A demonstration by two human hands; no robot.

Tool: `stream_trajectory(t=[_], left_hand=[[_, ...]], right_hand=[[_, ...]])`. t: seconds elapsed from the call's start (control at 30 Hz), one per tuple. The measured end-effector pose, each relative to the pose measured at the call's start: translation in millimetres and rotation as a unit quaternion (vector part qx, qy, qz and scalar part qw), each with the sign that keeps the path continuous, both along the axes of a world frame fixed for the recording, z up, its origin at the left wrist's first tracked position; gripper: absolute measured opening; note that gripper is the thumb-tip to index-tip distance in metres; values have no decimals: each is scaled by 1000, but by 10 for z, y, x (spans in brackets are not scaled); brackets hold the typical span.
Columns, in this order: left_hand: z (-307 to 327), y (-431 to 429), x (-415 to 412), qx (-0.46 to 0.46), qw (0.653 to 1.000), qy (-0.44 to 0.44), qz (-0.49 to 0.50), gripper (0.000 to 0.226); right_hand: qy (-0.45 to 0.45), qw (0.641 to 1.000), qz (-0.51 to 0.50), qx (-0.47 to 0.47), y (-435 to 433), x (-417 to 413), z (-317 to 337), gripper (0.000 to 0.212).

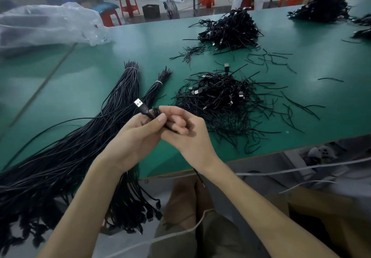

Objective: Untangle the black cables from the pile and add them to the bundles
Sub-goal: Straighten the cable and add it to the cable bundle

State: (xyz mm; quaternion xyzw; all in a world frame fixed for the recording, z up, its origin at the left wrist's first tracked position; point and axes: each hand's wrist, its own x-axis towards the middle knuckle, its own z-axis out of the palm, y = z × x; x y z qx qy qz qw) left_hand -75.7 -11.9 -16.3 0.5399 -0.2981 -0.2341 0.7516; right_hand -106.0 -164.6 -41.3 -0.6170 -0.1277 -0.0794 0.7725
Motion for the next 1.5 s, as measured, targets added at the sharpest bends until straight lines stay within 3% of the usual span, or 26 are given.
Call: stream_trajectory(t=[0.1, 0.37, 0.77, 1.0, 1.17, 1.4, 1.5], left_hand=[[32, 82, 16, 19, 1000, -7, -17, 35], [25, 11, -1, 21, 998, 47, 26, 30], [80, -113, 1, 26, 999, 20, 13, 28], [28, -213, 23, 19, 999, 34, 19, 28], [-85, -353, 181, 29, 994, 57, 89, 31], [-332, -297, 390, 101, 987, 127, 23, 27], [-437, -315, 389, 80, 984, 155, 19, 27]], right_hand=[[-1, 1000, 5, 16, 57, -21, 18, 42], [5, 997, 29, -70, -12, 66, 89, 49], [-12, 999, -32, 19, 57, -45, 75, 44], [-9, 997, -72, -7, 31, -31, 22, 44], [33, 999, -32, 10, -62, 220, -30, 41], [115, 993, -16, 12, -161, 329, -319, 40], [124, 992, -32, 7, -180, 335, -399, 37]])
